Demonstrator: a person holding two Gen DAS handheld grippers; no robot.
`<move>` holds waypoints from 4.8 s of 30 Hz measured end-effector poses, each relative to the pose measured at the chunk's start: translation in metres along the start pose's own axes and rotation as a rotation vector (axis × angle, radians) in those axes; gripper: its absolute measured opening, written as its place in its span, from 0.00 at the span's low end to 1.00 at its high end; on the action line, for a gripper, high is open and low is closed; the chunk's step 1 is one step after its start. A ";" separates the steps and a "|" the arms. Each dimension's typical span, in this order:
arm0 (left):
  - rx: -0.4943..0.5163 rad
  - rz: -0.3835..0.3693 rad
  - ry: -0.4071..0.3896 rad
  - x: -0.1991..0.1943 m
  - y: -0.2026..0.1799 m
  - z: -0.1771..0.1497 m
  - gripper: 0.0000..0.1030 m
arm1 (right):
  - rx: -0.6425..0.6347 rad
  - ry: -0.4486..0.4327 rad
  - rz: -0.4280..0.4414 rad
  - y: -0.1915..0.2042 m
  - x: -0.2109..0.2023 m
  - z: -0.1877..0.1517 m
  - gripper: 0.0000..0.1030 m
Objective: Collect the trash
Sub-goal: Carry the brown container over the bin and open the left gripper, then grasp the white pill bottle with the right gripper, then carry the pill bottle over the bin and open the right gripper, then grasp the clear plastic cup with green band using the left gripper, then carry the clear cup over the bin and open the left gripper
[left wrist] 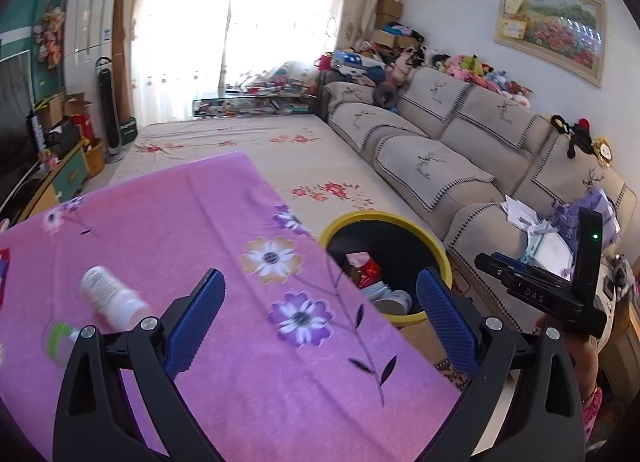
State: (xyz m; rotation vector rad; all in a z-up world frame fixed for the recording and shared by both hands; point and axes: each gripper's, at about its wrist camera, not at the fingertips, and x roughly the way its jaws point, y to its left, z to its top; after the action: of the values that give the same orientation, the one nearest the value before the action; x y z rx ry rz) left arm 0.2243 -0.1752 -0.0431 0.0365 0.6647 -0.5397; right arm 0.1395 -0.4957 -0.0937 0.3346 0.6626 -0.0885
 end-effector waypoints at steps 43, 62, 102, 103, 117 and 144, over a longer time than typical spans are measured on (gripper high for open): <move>-0.307 0.268 0.012 -0.122 0.155 -0.138 0.95 | -0.648 0.368 0.426 0.362 0.160 -0.016 0.43; -0.250 0.222 0.034 -0.100 0.125 -0.129 0.95 | -0.365 0.180 0.193 0.150 0.054 0.025 0.43; -0.128 0.241 0.201 0.013 0.199 -0.082 0.95 | -0.144 0.133 0.049 0.072 0.046 0.002 0.59; -0.126 0.233 0.205 0.017 0.203 -0.081 0.95 | -0.143 0.134 0.047 0.072 0.045 0.002 0.59; -0.118 0.201 0.236 0.046 0.216 -0.078 0.85 | -0.138 0.161 0.052 0.076 0.051 -0.005 0.59; 0.044 0.087 0.170 0.020 0.074 -0.046 0.73 | -0.093 0.097 0.020 0.044 0.009 -0.015 0.59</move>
State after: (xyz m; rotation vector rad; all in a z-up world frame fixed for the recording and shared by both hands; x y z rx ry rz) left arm 0.2469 -0.1117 -0.1016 0.1533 0.8134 -0.4703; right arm 0.1463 -0.4488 -0.0982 0.2570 0.7567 -0.0224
